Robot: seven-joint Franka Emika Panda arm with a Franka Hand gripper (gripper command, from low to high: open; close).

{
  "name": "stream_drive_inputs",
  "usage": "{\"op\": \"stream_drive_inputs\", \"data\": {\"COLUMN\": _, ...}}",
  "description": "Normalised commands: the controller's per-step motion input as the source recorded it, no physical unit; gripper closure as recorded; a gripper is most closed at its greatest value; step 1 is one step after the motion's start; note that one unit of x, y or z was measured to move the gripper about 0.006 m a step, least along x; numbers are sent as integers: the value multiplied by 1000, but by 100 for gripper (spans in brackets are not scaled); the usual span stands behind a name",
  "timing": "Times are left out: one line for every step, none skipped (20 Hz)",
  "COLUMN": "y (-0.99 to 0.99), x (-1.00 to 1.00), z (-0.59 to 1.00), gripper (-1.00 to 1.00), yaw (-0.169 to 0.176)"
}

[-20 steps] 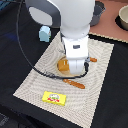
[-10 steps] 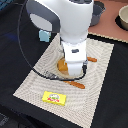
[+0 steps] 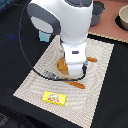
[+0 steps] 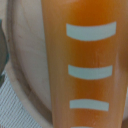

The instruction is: Interact with the objects in diverse but meaningful ways.

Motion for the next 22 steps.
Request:
{"op": "stream_drive_inputs", "data": {"y": 0, "x": -20, "z": -166, "gripper": -100, "yaw": 0}}
{"op": "stream_drive_inputs", "data": {"y": 0, "x": -23, "z": -169, "gripper": -100, "yaw": 0}}
{"op": "stream_drive_inputs", "data": {"y": 0, "x": -34, "z": -186, "gripper": -100, "yaw": 0}}
{"op": "stream_drive_inputs", "data": {"y": -3, "x": -43, "z": -206, "gripper": -100, "yaw": 0}}
{"op": "stream_drive_inputs", "data": {"y": 0, "x": -49, "z": -211, "gripper": -100, "yaw": 0}}
{"op": "stream_drive_inputs", "data": {"y": 0, "x": -54, "z": -209, "gripper": -100, "yaw": 0}}
{"op": "stream_drive_inputs", "data": {"y": 0, "x": -43, "z": -200, "gripper": -100, "yaw": 0}}
{"op": "stream_drive_inputs", "data": {"y": 0, "x": -26, "z": -203, "gripper": -100, "yaw": 0}}
{"op": "stream_drive_inputs", "data": {"y": 0, "x": -17, "z": -206, "gripper": -100, "yaw": 0}}
{"op": "stream_drive_inputs", "data": {"y": 0, "x": -9, "z": -194, "gripper": -100, "yaw": 0}}
{"op": "stream_drive_inputs", "data": {"y": 0, "x": 0, "z": -186, "gripper": 100, "yaw": 0}}
{"op": "stream_drive_inputs", "data": {"y": 0, "x": 0, "z": -163, "gripper": 100, "yaw": 0}}
{"op": "stream_drive_inputs", "data": {"y": 11, "x": 0, "z": -140, "gripper": 100, "yaw": 0}}
{"op": "stream_drive_inputs", "data": {"y": 26, "x": 0, "z": -126, "gripper": 100, "yaw": 0}}
{"op": "stream_drive_inputs", "data": {"y": 31, "x": 0, "z": -134, "gripper": 100, "yaw": 0}}
{"op": "stream_drive_inputs", "data": {"y": 34, "x": 0, "z": -140, "gripper": 100, "yaw": 0}}
{"op": "stream_drive_inputs", "data": {"y": 43, "x": 0, "z": -140, "gripper": 100, "yaw": 0}}
{"op": "stream_drive_inputs", "data": {"y": 46, "x": 0, "z": -160, "gripper": 100, "yaw": 0}}
{"op": "stream_drive_inputs", "data": {"y": 49, "x": 0, "z": -166, "gripper": 100, "yaw": 0}}
{"op": "stream_drive_inputs", "data": {"y": 51, "x": 0, "z": -169, "gripper": 100, "yaw": 0}}
{"op": "stream_drive_inputs", "data": {"y": 49, "x": 0, "z": -160, "gripper": 100, "yaw": 0}}
{"op": "stream_drive_inputs", "data": {"y": 34, "x": 0, "z": -131, "gripper": 100, "yaw": 0}}
